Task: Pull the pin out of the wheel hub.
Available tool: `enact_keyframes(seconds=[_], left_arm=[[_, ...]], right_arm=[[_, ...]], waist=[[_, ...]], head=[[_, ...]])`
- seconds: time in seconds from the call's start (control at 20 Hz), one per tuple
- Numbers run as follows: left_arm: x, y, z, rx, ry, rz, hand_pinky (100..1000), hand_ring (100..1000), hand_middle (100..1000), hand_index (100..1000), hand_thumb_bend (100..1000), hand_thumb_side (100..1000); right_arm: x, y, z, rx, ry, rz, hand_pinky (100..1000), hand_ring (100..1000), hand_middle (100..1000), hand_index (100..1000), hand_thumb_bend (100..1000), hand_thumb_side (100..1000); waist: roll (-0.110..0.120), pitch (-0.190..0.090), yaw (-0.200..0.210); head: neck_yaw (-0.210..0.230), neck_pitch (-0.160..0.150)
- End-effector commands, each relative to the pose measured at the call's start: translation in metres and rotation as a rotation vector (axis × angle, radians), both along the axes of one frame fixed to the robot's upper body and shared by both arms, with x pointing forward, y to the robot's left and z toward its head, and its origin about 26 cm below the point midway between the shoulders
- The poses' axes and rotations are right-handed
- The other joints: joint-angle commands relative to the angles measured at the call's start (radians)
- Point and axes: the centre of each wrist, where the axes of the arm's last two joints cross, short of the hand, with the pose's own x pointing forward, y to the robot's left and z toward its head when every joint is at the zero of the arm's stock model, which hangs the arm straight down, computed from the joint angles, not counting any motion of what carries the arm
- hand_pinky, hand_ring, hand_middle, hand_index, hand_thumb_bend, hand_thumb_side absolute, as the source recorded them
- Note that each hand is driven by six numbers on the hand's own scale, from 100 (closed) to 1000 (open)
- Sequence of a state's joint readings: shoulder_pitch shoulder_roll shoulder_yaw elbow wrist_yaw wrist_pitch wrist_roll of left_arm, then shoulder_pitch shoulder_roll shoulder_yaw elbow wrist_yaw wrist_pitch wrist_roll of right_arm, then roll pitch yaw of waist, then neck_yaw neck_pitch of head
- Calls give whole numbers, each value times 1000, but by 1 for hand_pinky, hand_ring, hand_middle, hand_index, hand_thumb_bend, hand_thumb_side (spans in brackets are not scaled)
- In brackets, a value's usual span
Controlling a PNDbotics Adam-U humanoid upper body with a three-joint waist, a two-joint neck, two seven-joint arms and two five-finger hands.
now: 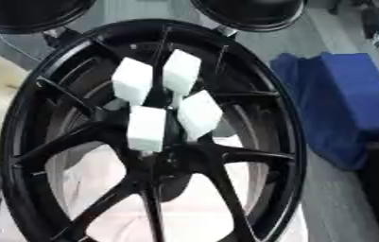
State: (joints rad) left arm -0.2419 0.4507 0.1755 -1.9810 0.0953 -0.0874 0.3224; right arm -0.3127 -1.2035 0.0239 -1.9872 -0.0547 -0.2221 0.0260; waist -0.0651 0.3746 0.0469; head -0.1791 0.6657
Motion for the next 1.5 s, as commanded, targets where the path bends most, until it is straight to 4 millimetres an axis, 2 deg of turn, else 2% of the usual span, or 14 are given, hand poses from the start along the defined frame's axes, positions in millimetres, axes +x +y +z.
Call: enact_keyframes(seconds=[0.05,0.25,0.3,0.35,0.5,0.9,1.5], left_arm=[[-3,1,10,43,-21,-9,918,555,563,730,232,682],[-3,0,11,52,-18,-18,918,556,563,730,233,680],[-3,0,11,54,-18,-21,918,556,564,730,233,680],[-2,0,12,55,-18,-23,918,556,564,730,233,680],[-2,-1,12,60,-16,-31,918,557,564,730,233,681],[-2,-2,13,64,-15,-39,918,557,565,730,234,679],[-1,-3,13,60,-14,-44,918,559,566,730,235,679]], right_arm=[[-4,8,17,-145,4,16,793,679,622,732,151,409],[-3,18,26,-235,42,50,793,687,628,740,176,417],[-2,20,26,-255,60,61,793,689,629,743,207,408],[-1,23,25,-275,80,74,793,689,631,745,189,427],[1,31,23,-318,141,123,793,687,640,755,219,436],[5,48,23,-328,262,246,789,658,672,791,322,426],[10,78,28,-327,364,400,794,664,703,799,323,409]], waist=[[-1,-34,4],[-6,-43,12],[-7,-44,14],[-8,-45,17],[-12,-47,24],[-20,-49,37],[-22,-53,55]], head=[[-10,2],[-22,9],[-24,11],[-27,12],[-34,16],[-40,16],[-52,15]])
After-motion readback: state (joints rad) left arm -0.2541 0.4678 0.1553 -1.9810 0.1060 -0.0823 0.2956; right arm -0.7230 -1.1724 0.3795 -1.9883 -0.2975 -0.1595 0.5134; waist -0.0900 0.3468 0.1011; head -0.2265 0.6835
